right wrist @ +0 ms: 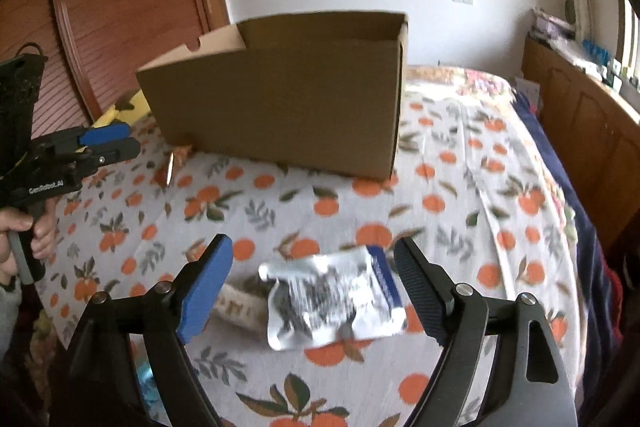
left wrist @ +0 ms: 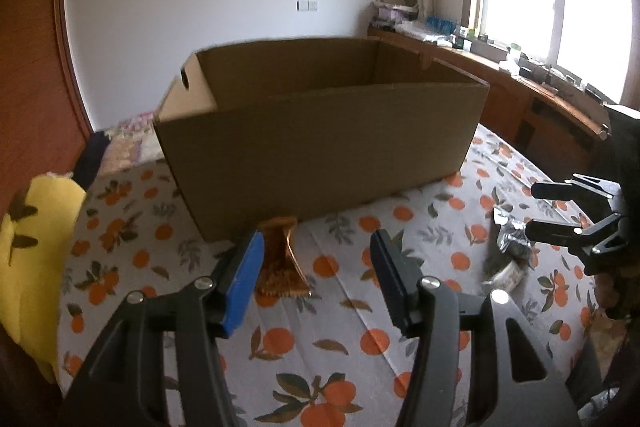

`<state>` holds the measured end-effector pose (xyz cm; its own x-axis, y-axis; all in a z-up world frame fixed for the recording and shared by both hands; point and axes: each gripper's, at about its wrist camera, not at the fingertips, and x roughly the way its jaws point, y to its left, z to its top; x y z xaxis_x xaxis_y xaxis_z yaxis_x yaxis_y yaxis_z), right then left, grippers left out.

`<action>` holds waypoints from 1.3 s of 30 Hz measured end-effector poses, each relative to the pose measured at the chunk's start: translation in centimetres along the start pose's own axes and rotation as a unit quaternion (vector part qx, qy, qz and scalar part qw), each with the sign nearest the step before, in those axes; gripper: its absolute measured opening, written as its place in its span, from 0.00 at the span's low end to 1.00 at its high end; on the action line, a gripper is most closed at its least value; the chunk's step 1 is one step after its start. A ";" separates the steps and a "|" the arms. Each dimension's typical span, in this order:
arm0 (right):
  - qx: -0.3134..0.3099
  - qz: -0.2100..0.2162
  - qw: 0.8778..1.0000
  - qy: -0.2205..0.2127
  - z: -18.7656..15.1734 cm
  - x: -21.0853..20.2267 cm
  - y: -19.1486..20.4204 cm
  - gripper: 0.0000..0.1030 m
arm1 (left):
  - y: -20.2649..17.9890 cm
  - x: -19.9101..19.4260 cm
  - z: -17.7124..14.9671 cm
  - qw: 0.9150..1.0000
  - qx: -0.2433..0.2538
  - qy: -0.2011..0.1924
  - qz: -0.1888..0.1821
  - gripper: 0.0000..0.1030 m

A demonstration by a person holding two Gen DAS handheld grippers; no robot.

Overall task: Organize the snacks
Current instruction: 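Withdraw both tools from the box back to the snack pile, then grasp the gold wrapper with left tool while right tool grasps blue-edged silver packet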

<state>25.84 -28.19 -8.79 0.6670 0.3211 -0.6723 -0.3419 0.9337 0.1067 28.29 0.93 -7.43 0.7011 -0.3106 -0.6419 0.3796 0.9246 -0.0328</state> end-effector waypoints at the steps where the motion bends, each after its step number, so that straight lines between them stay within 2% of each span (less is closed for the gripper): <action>1: 0.000 0.000 1.000 0.004 -0.2 0.2 -0.1 0.82 | 0.1 0.2 -0.2 1.000 -0.004 0.003 -0.001 0.54; 12: -0.015 -0.020 0.999 0.022 -1.4 1.6 -0.4 0.82 | 1.6 3.5 -1.2 0.998 -0.039 0.050 0.017 0.54; 21: -0.013 -0.021 1.000 0.018 -1.5 1.6 -0.5 0.82 | 1.4 5.5 -0.1 0.997 -0.027 0.068 0.037 0.53; 27: -0.014 -0.022 1.000 0.016 -1.6 1.7 -0.3 0.82 | 1.0 6.8 0.0 0.995 -0.022 0.081 0.053 0.40; 39: -0.012 -0.027 0.999 0.015 -1.7 1.6 -0.3 0.82 | 1.5 7.9 0.0 0.993 -0.029 0.097 0.064 0.39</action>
<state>25.90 -28.23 -11.18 0.6651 0.2643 -0.6984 -0.3208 0.9457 0.0523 34.39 -0.10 -12.52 0.6103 -0.1462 -0.7786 0.2544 0.9669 0.0179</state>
